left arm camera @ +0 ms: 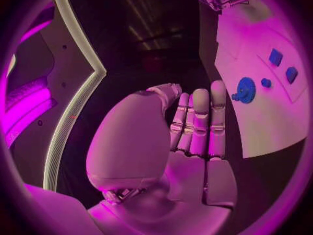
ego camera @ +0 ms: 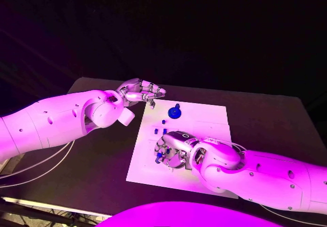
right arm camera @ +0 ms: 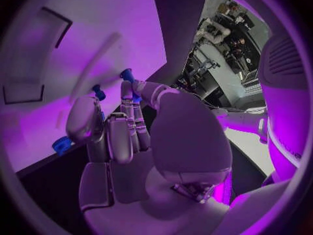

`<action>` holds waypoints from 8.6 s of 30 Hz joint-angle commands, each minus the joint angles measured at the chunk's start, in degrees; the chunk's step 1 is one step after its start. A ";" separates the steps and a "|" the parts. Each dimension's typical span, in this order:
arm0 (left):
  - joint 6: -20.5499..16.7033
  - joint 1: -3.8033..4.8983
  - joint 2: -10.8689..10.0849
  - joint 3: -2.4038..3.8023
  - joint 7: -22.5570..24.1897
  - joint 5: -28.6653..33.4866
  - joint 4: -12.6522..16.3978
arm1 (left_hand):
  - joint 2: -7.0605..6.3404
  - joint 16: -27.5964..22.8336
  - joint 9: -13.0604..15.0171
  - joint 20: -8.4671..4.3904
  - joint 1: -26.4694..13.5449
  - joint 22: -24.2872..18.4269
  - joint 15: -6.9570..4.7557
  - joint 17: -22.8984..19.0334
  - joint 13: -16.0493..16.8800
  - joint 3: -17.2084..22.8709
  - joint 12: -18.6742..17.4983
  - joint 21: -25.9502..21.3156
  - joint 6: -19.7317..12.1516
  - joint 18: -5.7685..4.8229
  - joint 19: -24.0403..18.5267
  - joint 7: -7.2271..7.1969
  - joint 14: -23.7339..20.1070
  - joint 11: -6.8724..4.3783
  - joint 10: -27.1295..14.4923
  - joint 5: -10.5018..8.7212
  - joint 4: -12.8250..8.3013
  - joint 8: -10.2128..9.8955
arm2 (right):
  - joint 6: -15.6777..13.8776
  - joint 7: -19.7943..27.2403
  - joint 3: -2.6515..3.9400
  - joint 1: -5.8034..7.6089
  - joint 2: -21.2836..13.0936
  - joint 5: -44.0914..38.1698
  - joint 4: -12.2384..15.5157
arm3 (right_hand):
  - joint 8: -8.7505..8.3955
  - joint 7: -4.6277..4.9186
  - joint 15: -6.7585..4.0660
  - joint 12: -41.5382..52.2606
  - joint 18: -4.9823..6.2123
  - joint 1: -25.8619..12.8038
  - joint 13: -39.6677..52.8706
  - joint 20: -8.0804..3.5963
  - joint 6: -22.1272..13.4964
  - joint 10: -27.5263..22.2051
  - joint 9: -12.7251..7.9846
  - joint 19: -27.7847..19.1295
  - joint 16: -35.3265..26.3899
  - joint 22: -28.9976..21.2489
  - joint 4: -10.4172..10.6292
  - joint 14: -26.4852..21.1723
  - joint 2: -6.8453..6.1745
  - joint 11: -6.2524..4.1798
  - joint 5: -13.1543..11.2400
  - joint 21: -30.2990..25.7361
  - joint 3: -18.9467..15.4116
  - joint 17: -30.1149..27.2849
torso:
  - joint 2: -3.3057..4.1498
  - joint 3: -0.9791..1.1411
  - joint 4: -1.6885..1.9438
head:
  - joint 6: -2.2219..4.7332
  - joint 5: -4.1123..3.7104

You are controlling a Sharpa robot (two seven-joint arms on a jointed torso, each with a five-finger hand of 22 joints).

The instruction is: Assemble the parts on the task board

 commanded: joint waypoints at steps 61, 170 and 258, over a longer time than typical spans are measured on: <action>1.77 0.06 0.00 0.00 -0.48 0.38 0.10 | 0.09 0.42 0.25 0.28 -0.82 -0.20 0.38 -0.10 -0.02 0.28 0.36 -0.50 -0.56 0.44 0.01 -0.14 -0.05 0.01 -0.90 -0.31 -0.36 0.44 | 0.01 -1.34 -0.16 -0.91 0.78 -2.30 -1.01 | -8.59 1.12 0.04 0.19 -0.12 -4.66 2.75 0.46 -13.70 -2.22 1.79 -0.46 0.00 4.75 -1.60 1.89 -4.40 0.21 1.54 -3.23 -8.18 -0.88 | 0.00 0.03 -0.01 | 0.18 -0.01; 1.07 0.00 -1.04 -0.65 -0.06 1.48 0.89 | 0.07 0.50 0.49 0.36 -1.51 -0.38 0.44 -0.14 0.00 0.30 0.66 -0.71 -0.87 0.44 0.01 -0.18 -0.14 0.03 -1.23 -0.37 -0.40 0.69 | -1.08 -15.15 -0.29 0.35 -26.15 25.11 9.91 | 9.31 -2.50 -2.51 62.03 -2.28 -0.17 75.34 -1.81 -0.91 17.49 6.25 4.71 7.43 10.55 9.83 4.97 6.87 -3.04 18.36 8.03 -41.19 14.75 | -0.44 0.07 -0.45 | 0.45 -8.32; 1.71 0.01 -0.87 -0.68 -1.03 1.02 0.54 | 0.23 0.54 0.75 0.33 -1.57 -0.46 0.42 -0.18 0.00 0.49 0.84 -0.78 -0.71 0.45 0.06 -0.26 -0.21 0.01 -1.45 -0.36 -0.73 1.12 | 1.28 -11.85 -0.21 1.40 -19.52 25.51 10.01 | 11.56 -2.97 -2.94 62.30 -2.37 -5.98 77.91 -2.27 -0.93 18.88 9.71 4.72 7.56 10.63 9.05 5.10 7.09 -3.47 7.01 8.57 -42.91 15.42 | -0.44 0.11 -0.50 | 0.39 -7.32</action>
